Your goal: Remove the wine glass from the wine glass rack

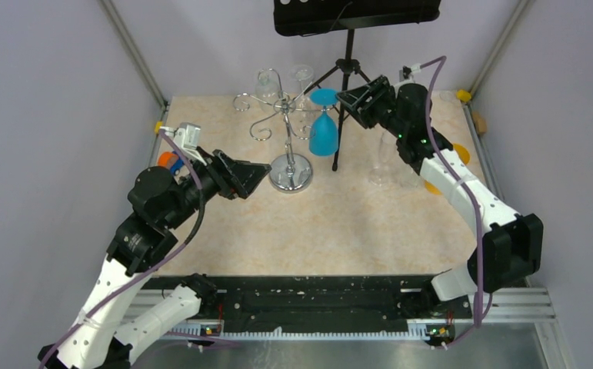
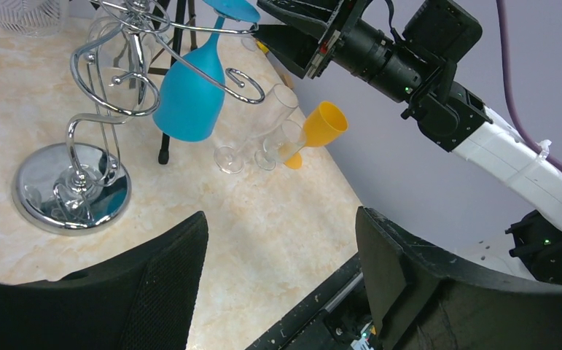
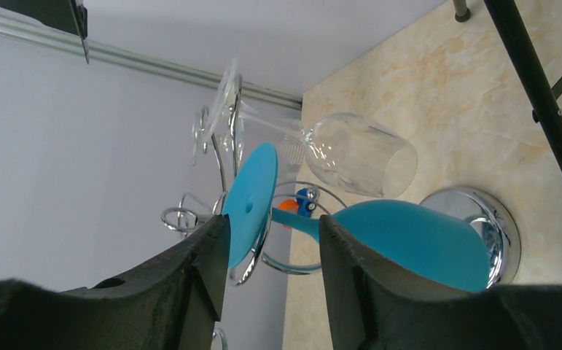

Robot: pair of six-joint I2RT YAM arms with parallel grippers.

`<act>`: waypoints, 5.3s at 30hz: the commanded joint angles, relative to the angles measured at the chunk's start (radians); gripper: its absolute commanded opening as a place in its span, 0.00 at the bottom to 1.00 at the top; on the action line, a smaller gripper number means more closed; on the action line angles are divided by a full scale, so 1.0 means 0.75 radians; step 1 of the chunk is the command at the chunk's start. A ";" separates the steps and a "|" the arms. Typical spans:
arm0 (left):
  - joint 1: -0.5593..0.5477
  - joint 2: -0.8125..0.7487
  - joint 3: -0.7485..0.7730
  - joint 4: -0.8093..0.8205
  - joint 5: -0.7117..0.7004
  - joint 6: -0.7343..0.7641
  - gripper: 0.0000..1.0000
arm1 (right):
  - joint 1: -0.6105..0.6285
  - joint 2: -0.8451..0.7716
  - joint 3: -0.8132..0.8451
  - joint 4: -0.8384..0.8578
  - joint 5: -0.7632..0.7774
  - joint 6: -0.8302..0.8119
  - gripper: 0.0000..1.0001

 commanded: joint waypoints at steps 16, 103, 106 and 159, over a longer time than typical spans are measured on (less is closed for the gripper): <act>0.003 -0.013 0.056 0.004 -0.081 0.047 0.80 | 0.014 0.155 0.252 0.034 -0.049 0.022 0.22; 0.003 -0.072 0.035 -0.011 -0.124 0.027 0.80 | 0.051 0.025 0.209 0.036 -0.122 0.140 0.00; 0.002 -0.075 0.036 -0.014 -0.129 0.029 0.80 | 0.063 0.059 0.224 0.040 -0.129 0.147 0.00; -0.014 0.116 -0.024 0.461 0.451 -0.278 0.87 | 0.060 -0.794 -0.421 0.148 0.436 0.160 0.00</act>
